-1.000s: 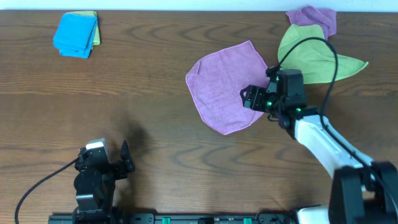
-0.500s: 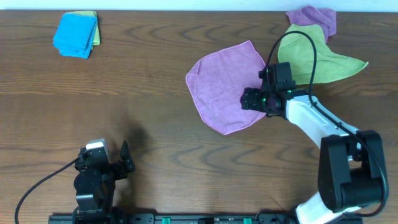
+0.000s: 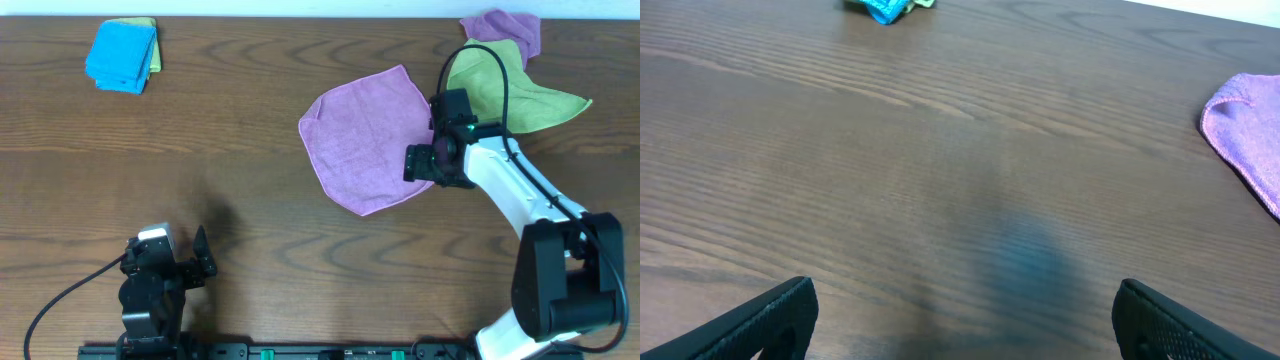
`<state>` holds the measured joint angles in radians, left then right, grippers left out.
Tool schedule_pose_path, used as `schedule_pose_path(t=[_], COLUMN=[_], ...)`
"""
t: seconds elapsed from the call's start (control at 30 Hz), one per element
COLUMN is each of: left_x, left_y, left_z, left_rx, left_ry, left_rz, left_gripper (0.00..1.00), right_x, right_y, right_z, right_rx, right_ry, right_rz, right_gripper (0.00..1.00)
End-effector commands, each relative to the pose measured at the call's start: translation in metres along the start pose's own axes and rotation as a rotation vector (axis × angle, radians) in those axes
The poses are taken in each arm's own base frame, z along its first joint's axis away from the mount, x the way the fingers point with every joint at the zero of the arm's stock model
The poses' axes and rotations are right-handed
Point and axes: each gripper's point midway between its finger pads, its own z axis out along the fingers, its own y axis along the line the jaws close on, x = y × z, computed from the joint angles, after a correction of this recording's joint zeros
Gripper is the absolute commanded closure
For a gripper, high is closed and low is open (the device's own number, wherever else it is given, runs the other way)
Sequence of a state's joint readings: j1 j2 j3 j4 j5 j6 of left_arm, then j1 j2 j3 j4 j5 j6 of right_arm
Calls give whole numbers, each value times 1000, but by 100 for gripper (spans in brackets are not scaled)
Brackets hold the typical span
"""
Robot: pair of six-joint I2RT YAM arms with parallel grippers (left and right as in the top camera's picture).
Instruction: Fold the cloth
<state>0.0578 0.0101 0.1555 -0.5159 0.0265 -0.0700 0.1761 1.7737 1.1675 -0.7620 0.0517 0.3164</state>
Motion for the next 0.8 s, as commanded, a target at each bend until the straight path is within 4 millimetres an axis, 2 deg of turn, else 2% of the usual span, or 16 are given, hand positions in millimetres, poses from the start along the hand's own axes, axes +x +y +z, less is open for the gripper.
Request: schedule_pose_path(t=[0.0,0.13,0.2,0.27,0.3,0.37,0.4,0.47,0.6,0.77], left_x=[5,5,5,5,5,5,5,5,5,5], left_y=[0,0,0,0,0,0,0,0,0,0], left_z=[2,2,2,2,2,2,2,2,2,2], left_rx=[0,0,0,0,0,0,0,0,0,0], left_ry=[7,7,7,7,7,7,7,7,7,7], left_rz=[16,16,16,16,16,16,16,16,16,16], left_gripper=[5,5,4,5,5,4,5,5,4,5], right_x=[-18,-50,-60,-65,-66,-68,-68,-69,-58,-49], right_y=[2,1,3,2,2,4,6,15,12,10], right_z=[-15,-32,-34,-32,-30,-24,-19,-7,17,32], right_rx=[24,56,50,47,45,38,29,-8,13,29], right_ry=[-44,-152,-191,-205,-206,-204,-200,-184,-116,-69], right_rz=[-21,-28,-41,-36,-34,-34,-36,-52,-56,-45], right_gripper=[16,16,18,29,43,83,98,99,99,99])
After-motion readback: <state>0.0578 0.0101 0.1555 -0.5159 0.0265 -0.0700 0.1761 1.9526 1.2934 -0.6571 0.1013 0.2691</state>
